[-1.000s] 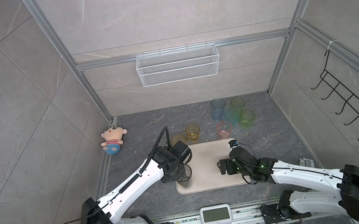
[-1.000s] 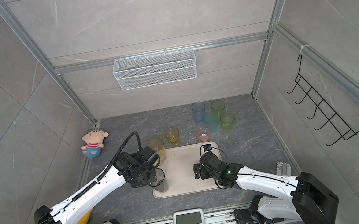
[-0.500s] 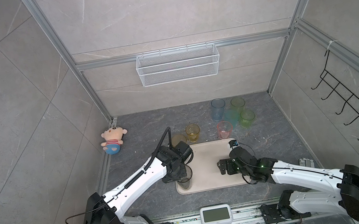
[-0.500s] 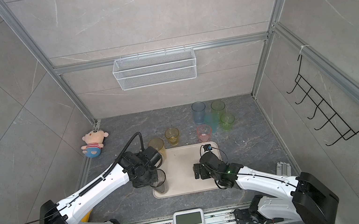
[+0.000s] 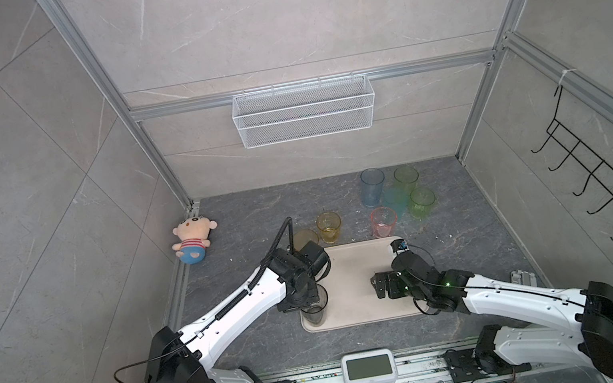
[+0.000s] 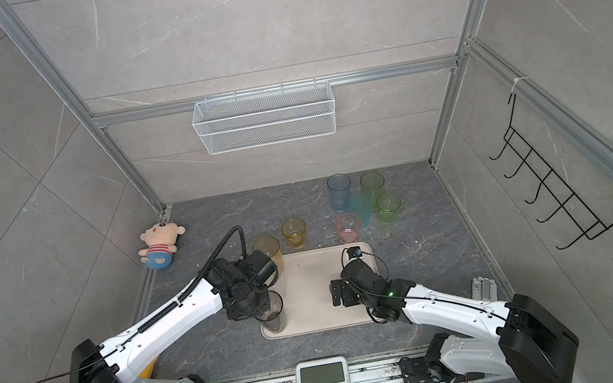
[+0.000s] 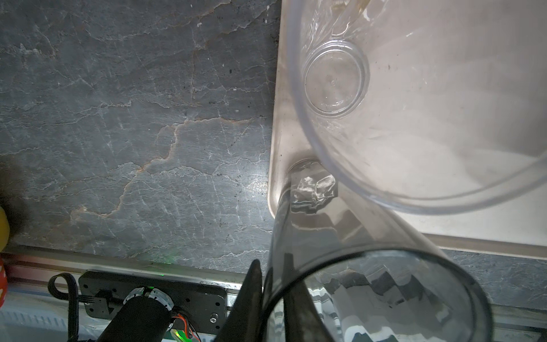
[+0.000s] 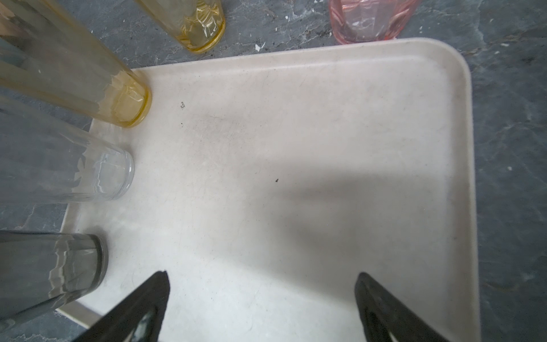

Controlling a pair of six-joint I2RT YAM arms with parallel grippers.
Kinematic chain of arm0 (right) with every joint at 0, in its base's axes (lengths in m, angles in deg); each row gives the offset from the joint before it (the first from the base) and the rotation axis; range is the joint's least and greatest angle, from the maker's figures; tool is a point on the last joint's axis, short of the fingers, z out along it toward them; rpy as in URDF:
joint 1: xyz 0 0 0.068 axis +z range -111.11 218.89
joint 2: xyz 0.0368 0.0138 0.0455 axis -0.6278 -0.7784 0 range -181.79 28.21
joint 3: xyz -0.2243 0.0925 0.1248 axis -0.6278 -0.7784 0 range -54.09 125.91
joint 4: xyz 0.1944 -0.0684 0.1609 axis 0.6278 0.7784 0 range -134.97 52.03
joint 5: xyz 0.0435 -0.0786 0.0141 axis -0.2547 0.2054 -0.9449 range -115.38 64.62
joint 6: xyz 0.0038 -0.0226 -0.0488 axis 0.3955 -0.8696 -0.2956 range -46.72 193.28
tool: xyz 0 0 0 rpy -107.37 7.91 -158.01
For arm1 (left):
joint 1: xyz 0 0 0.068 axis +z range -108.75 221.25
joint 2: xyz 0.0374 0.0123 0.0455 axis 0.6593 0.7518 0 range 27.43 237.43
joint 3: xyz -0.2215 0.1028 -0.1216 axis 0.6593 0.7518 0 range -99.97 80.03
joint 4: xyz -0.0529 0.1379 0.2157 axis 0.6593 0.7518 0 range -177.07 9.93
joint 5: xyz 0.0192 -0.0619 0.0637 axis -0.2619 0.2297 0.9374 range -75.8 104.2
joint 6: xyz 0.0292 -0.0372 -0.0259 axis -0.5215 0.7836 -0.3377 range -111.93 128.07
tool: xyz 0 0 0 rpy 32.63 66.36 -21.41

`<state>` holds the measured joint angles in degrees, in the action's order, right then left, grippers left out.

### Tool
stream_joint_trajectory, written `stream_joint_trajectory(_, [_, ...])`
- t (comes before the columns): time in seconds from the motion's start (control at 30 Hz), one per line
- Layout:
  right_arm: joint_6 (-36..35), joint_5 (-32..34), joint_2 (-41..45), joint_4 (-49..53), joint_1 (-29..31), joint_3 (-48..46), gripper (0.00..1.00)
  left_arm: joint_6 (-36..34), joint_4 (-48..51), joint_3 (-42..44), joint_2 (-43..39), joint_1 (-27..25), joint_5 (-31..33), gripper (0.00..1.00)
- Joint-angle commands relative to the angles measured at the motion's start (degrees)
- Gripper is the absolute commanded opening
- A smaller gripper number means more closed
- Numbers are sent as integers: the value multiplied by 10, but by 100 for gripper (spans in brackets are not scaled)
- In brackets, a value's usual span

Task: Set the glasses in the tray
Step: 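Lower the dark grey glass onto the tray beside the clear glass, then open the left gripper and raise it away from the dark grey glass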

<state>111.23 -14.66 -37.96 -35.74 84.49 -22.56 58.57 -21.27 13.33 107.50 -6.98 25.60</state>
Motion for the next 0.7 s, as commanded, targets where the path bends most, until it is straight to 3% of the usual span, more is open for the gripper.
stream_joint_trajectory(0.0, [7,8,0,14,-3,13,99,-9,4,-8,-2,2,-5,16])
stream_joint_trajectory(0.5, [8,8,1,14,-4,13,99,-9,-17,13,-8,12,-14,11])
stream_joint_trajectory(0.67, [9,8,1,14,-3,13,99,-9,-8,2,-13,12,-12,18])
